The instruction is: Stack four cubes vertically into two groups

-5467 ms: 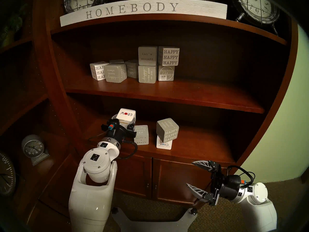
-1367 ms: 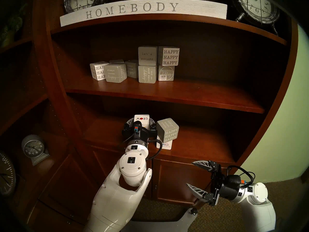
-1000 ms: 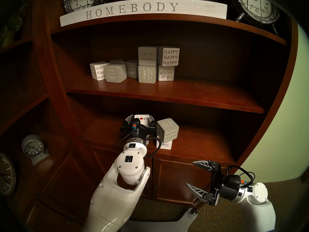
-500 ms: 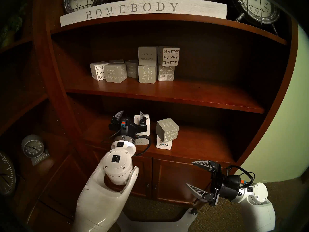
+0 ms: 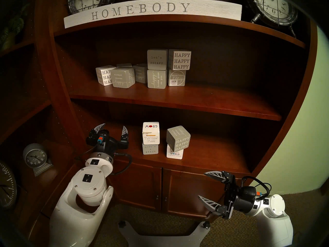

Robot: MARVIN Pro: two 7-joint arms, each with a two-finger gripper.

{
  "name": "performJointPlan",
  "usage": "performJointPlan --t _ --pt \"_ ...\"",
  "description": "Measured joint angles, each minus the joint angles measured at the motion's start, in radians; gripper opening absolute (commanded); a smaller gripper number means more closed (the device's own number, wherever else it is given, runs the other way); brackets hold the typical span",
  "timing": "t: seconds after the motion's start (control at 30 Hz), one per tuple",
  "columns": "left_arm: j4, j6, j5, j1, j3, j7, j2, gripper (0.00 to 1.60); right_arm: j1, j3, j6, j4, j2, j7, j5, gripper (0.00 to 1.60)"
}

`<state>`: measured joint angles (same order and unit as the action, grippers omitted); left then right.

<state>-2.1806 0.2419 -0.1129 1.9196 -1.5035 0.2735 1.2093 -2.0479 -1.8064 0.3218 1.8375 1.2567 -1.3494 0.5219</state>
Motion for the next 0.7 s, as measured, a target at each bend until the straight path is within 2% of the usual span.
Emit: performJointPlan --t 0.2,0.37,0.7 --pt "-0.009 -0.005 -0.023 0.061 -0.051 -0.056 -0.044 1.6 0.002 0.01 0.0 0.0 0.003 -0.003 -0.005 1.6" --pt "-0.018 -0.016 -0.045 0.138 -0.109 -0.132 -0.091 1.6 0.005 0.034 0.001 0.004 0.007 -0.016 -0.012 1.6" --pt "-0.026 -0.055 -0.078 0.252 -0.182 -0.275 -0.145 1.6 0.019 0.073 0.007 0.019 0.013 -0.036 -0.023 1.6"
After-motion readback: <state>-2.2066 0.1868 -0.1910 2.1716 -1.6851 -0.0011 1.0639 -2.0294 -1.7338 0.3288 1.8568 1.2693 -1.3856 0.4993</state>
